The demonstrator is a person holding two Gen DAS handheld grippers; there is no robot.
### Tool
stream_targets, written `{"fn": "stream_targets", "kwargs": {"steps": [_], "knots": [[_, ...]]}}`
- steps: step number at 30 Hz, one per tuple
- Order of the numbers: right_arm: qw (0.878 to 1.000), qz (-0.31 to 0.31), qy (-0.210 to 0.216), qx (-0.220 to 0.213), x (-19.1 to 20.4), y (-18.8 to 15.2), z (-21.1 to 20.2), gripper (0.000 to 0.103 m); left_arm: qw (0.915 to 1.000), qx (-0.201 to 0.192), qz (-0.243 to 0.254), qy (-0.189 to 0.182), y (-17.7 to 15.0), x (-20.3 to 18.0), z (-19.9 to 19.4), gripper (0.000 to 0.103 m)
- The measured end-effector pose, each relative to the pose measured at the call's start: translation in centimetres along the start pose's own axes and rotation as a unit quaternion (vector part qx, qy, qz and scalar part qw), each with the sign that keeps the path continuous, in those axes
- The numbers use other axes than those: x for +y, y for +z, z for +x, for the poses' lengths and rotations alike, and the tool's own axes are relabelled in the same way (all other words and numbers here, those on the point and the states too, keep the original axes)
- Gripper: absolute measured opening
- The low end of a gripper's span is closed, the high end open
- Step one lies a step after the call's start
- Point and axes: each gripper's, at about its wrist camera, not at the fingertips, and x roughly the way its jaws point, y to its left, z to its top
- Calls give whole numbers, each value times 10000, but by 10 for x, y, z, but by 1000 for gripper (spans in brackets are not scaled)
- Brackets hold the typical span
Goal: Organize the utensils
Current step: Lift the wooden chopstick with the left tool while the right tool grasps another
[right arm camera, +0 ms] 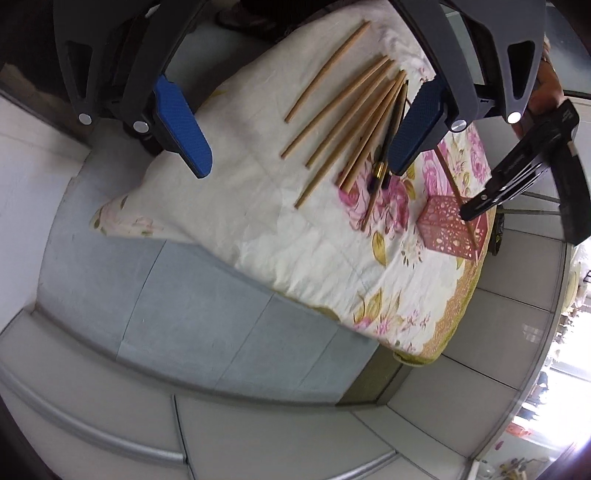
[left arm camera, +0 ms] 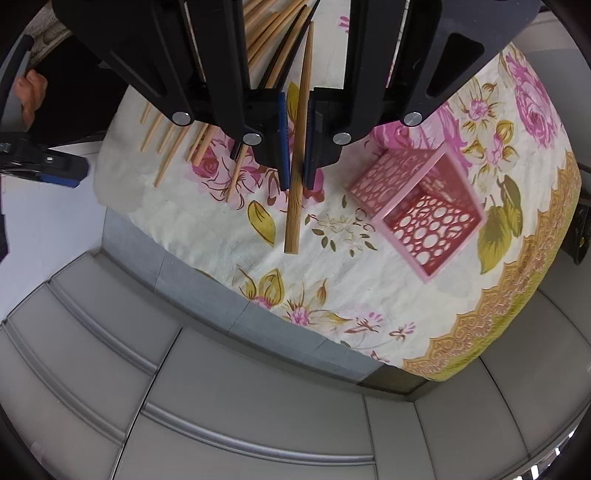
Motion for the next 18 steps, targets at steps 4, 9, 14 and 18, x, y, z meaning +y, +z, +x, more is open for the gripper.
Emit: {"fn": "stream_targets", "kwargs": {"steps": [4, 9, 14, 18], "knots": [[9993, -61, -133, 348, 9, -13, 14, 87, 9971, -632, -389, 173, -34, 22, -51, 6], [9955, 220, -220, 898, 7, -26, 27, 80, 9826, -1568, -940, 315, -68, 41, -121, 6], [9866, 592, -405, 1463, 8, -39, 38, 66, 9584, -2592, -1078, 507, -99, 34, -199, 6], [9818, 725, -792, 1565, 18, -50, 46, 60, 9392, -3208, -1081, 581, -114, 26, -241, 6]]}}
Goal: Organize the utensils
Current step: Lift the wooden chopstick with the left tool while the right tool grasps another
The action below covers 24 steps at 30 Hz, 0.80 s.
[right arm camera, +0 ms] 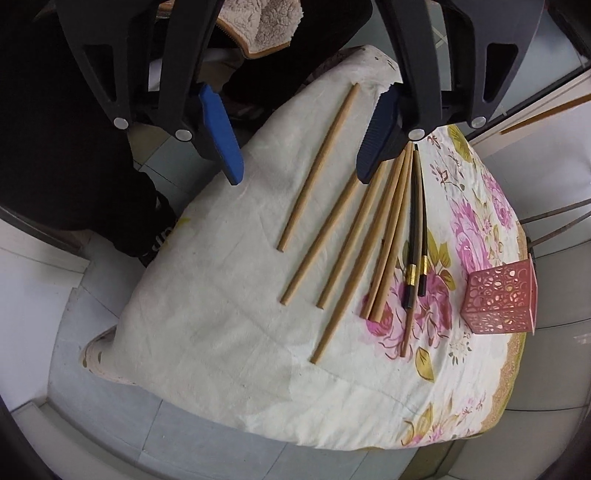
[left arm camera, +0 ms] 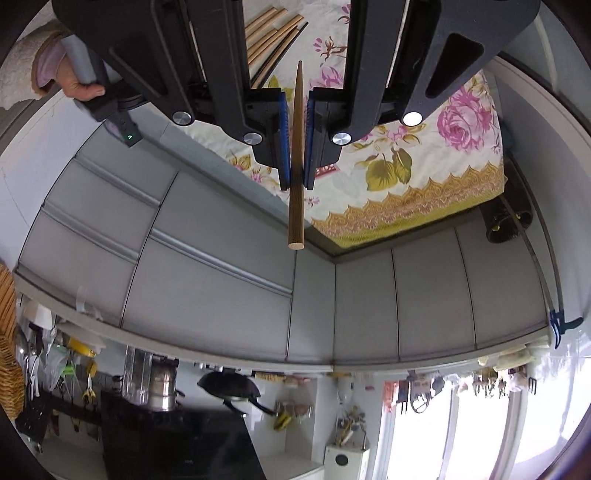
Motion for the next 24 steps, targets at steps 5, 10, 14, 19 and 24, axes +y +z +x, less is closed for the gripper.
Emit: {"fn": "stream_targets", "kwargs": {"steps": [5, 10, 14, 19, 24], "knots": [[9984, 292, -461, 114, 14, 4, 20, 42, 9996, -230, -35, -155, 1, -3, -15, 6], [9954, 473, -834, 75, 24, 10, 32, 24, 9993, -294, -107, -213, -4, 2, -25, 6], [9916, 541, -1166, 140, 33, 16, 37, 16, 9989, -369, -171, -250, -7, 8, -31, 6], [9884, 182, -1510, 59, 50, 16, 39, 12, 9986, -401, -270, -222, -6, 11, -34, 6], [9949, -16, -1008, -84, 47, 9, 30, 6, 9984, -392, -324, -245, -7, 13, -34, 6]]}}
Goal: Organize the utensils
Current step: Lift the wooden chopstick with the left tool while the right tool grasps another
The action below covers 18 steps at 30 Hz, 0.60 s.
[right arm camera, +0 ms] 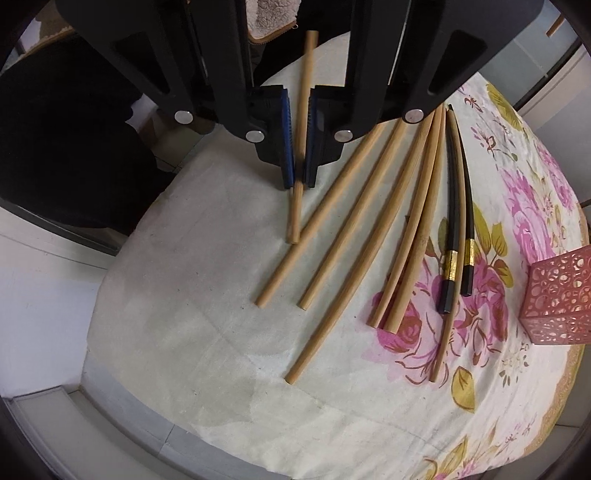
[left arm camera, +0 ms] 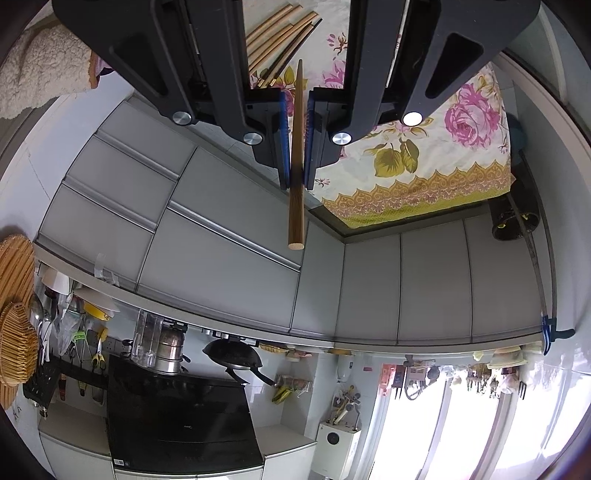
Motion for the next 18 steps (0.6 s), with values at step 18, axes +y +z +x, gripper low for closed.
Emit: {"fn": "stream_targets", "kwargs": {"steps": [18], "knots": [[9420, -1770, 1936, -2091, -8, -71, -164, 6, 9990, -106, -444, 24, 2, -5, 17, 6]]}}
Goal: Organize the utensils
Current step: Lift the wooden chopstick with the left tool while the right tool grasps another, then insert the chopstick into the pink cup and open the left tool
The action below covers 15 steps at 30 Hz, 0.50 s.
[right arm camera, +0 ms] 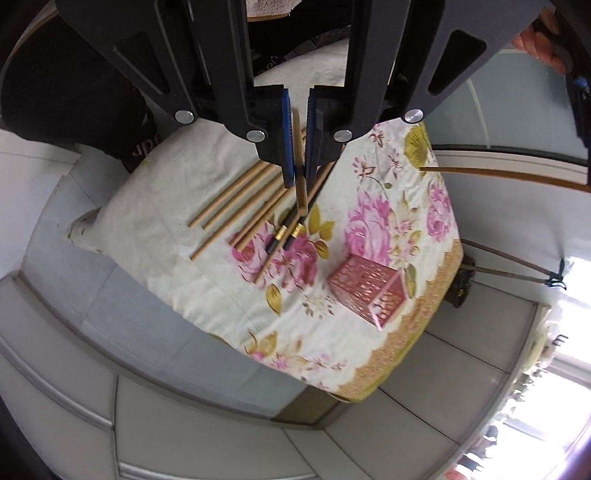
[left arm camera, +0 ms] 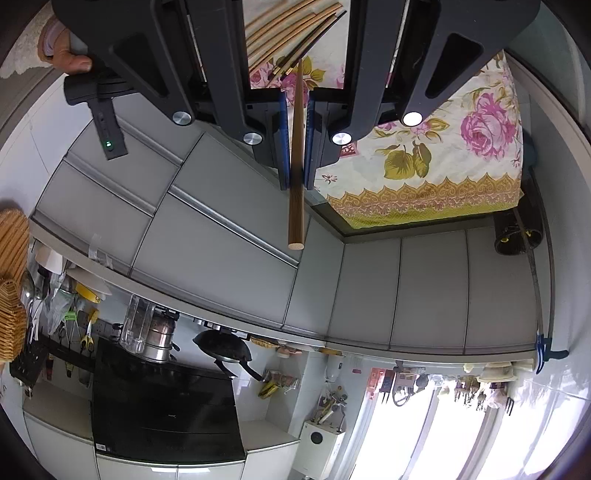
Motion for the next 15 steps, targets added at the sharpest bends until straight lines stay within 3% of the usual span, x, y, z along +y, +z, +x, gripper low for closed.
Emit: {"fn": "stream_targets", "kwargs": {"steps": [9, 15], "knots": [[9917, -810, 264, -960, 50, 43, -70, 6, 9993, -44, -118, 347, 22, -6, 44, 6], [9856, -918, 424, -1359, 68, 90, -84, 6, 9971, -164, -225, 714, 46, 1, 89, 6]]}}
